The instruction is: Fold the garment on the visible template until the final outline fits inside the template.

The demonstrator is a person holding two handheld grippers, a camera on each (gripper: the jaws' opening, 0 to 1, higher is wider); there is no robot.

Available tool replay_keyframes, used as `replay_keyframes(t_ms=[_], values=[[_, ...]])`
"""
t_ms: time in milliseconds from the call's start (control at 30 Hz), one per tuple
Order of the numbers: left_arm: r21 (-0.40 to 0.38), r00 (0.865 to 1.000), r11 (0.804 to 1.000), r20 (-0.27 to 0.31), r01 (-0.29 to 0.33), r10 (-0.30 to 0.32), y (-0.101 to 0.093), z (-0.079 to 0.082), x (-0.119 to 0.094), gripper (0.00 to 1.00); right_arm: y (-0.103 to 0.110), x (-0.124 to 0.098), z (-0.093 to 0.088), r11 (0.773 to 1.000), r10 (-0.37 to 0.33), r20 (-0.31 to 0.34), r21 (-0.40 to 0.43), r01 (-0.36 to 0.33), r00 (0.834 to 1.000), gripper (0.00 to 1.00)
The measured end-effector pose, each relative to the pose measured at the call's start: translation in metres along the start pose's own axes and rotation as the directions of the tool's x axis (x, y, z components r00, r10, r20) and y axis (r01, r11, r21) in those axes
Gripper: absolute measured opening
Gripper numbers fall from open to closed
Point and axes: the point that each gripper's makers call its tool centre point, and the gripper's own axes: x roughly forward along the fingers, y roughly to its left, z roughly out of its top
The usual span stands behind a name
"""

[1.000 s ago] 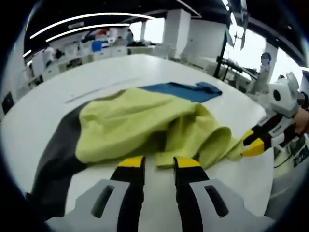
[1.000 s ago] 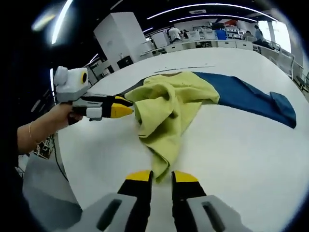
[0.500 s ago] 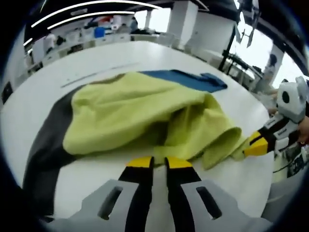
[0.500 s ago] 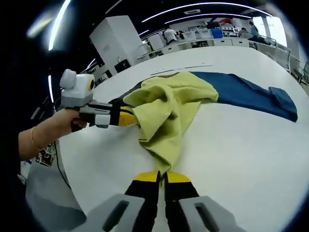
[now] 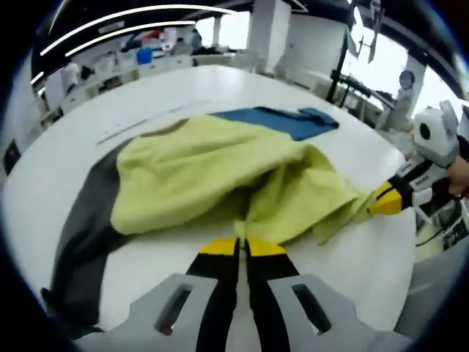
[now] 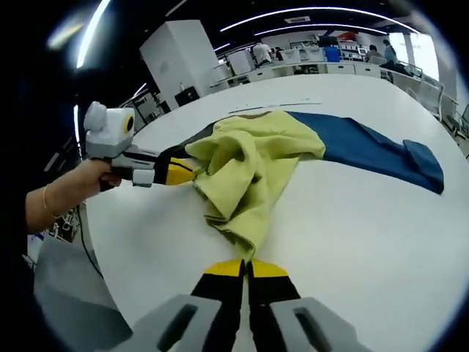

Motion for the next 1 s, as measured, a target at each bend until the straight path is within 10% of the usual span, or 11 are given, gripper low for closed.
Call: replay_keyframes(t_ms=[1000], values=[[-0.082, 0.996, 0.993, 0.022, -0.088, 0.091, 0.000, -0.041, -0.109, 0.00, -0.023, -0.045, -0.023, 0.991, -0.098, -0.026, -0.091, 0.095, 0.995, 0.00]])
